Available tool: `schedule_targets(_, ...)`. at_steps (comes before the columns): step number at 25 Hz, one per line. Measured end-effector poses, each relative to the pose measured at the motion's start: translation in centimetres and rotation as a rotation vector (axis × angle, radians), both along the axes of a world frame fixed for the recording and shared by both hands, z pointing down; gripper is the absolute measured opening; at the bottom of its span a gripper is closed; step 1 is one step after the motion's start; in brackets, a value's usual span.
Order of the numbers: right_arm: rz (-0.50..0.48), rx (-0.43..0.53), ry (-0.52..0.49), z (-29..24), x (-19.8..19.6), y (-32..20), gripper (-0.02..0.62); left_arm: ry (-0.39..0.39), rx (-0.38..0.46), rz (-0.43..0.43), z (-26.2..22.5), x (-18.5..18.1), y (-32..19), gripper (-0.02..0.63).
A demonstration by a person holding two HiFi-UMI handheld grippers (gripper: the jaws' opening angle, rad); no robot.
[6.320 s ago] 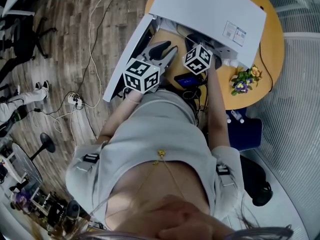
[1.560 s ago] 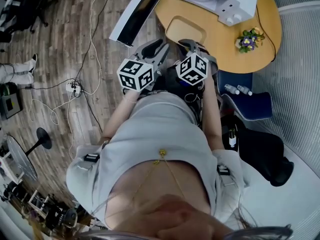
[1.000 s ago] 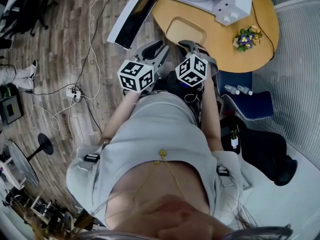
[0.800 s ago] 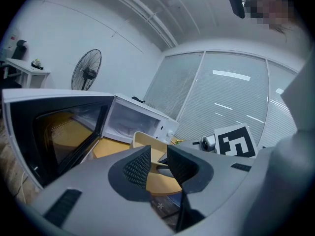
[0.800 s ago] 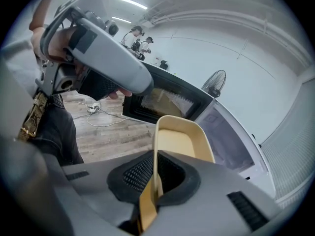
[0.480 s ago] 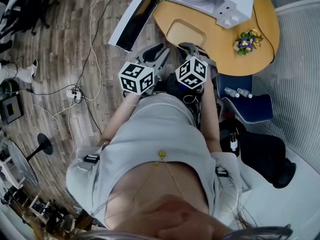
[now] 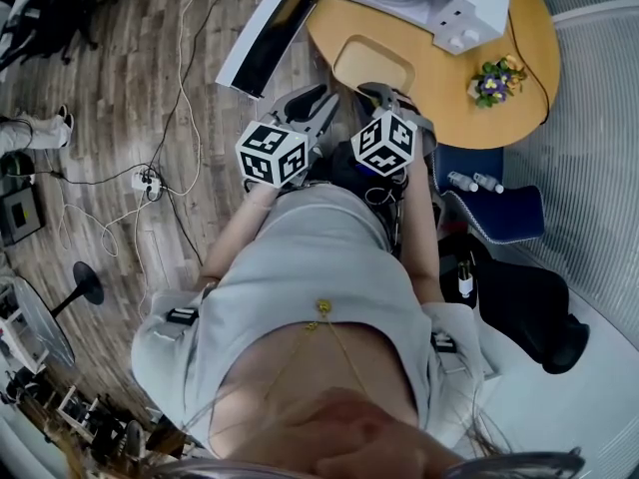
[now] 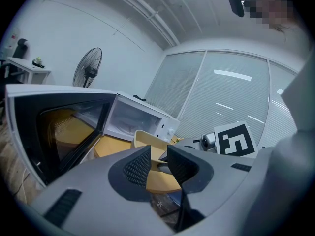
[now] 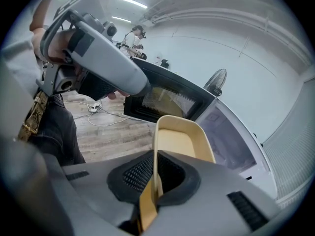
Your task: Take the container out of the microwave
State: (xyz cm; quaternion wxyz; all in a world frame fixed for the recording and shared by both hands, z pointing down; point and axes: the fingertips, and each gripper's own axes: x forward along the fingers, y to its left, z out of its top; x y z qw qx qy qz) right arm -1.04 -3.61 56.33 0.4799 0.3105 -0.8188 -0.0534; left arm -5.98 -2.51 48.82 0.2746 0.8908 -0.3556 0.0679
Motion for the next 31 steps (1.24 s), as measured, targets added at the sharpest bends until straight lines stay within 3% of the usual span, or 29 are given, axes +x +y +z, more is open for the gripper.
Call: schedule_targets(31,-0.019,-0.04,0.021,1.1,0.2,-0.1,0.031,-0.003,-0.015,-0.014,0.7,-0.2,-0.4,0.118)
